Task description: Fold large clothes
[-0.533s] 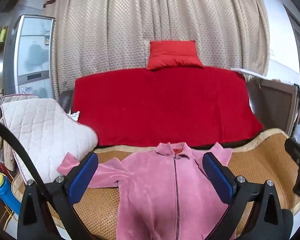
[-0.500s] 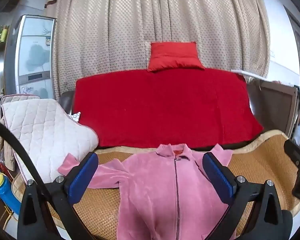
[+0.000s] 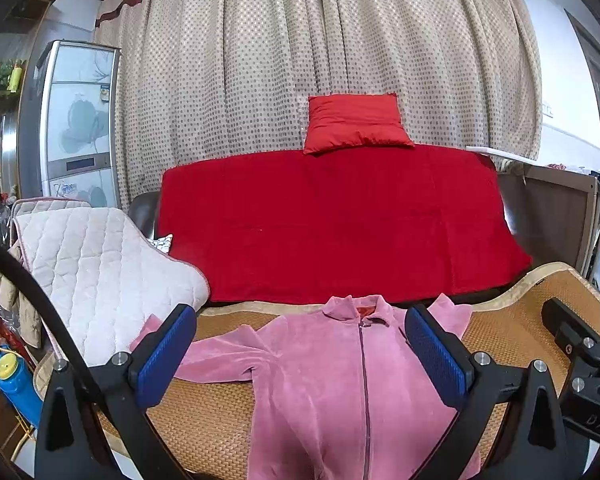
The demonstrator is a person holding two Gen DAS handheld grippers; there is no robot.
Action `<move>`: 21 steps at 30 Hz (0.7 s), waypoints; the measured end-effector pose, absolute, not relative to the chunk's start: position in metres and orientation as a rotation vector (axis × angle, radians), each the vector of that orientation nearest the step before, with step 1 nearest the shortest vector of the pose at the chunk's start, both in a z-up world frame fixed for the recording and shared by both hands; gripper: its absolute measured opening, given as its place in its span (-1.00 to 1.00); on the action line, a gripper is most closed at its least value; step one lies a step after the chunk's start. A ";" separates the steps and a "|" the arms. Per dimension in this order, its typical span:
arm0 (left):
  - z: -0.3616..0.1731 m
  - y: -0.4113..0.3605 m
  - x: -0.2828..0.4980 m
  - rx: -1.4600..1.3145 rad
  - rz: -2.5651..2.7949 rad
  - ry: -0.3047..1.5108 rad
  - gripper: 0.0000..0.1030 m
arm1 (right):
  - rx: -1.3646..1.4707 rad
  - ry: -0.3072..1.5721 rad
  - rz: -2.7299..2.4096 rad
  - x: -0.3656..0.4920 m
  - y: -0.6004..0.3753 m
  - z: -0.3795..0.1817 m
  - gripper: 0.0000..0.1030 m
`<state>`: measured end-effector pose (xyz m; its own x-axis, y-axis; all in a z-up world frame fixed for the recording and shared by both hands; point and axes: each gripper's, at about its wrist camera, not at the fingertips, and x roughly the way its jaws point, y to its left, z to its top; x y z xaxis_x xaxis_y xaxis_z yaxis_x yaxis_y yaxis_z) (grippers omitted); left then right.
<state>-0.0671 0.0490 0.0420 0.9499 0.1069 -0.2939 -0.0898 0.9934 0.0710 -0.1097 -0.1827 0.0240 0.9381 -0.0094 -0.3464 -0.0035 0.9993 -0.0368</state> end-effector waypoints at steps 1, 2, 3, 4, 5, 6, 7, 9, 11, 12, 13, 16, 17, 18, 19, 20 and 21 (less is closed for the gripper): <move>0.044 0.047 -0.066 0.059 0.104 0.304 1.00 | -0.026 0.361 -0.007 -0.109 -0.181 0.025 1.00; 0.044 0.048 -0.067 0.060 0.105 0.304 1.00 | -0.024 0.362 -0.009 -0.110 -0.182 0.023 1.00; 0.043 0.046 -0.066 0.060 0.105 0.304 1.00 | -0.022 0.363 -0.010 -0.110 -0.182 0.022 1.00; 0.042 0.046 -0.066 0.060 0.107 0.304 1.00 | -0.020 0.365 -0.011 -0.111 -0.182 0.020 1.00; 0.042 0.046 -0.066 0.060 0.107 0.306 1.00 | -0.019 0.367 -0.011 -0.111 -0.182 0.017 1.00; 0.041 0.046 -0.065 0.059 0.104 0.308 1.00 | -0.016 0.368 -0.012 -0.112 -0.182 0.015 1.00; 0.041 0.046 -0.065 0.061 0.104 0.309 1.00 | -0.007 0.379 -0.013 -0.108 -0.186 0.024 1.00; 0.041 0.045 -0.065 0.064 0.108 0.310 1.00 | -0.010 0.377 -0.015 -0.108 -0.187 0.022 1.00; 0.041 0.045 -0.064 0.065 0.102 0.312 1.00 | -0.011 0.376 -0.017 -0.107 -0.187 0.022 1.00; 0.041 0.045 -0.065 0.066 0.104 0.311 1.00 | -0.010 0.376 -0.017 -0.107 -0.188 0.022 1.00; 0.041 0.045 -0.065 0.066 0.103 0.311 1.00 | -0.009 0.374 -0.019 -0.108 -0.186 0.018 1.00; 0.040 0.045 -0.064 0.065 0.104 0.314 1.00 | -0.010 0.375 -0.023 -0.107 -0.186 0.016 1.00; 0.039 0.046 -0.064 0.065 0.103 0.315 1.00 | -0.010 0.378 -0.023 -0.107 -0.186 0.017 1.00; 0.038 0.046 -0.064 0.065 0.101 0.315 1.00 | -0.009 0.380 -0.023 -0.106 -0.185 0.017 1.00; 0.038 0.046 -0.064 0.065 0.103 0.316 1.00 | -0.008 0.381 -0.024 -0.106 -0.186 0.017 1.00; 0.038 0.046 -0.064 0.064 0.104 0.316 1.00 | -0.007 0.381 -0.026 -0.106 -0.186 0.018 1.00; 0.037 0.046 -0.064 0.063 0.103 0.316 1.00 | -0.007 0.381 -0.027 -0.106 -0.186 0.016 1.00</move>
<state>-0.0641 0.0462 0.0373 0.9452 0.1114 -0.3070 -0.0916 0.9927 0.0782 -0.1056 -0.1864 0.0162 0.9280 -0.0276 -0.3716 0.0251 0.9996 -0.0117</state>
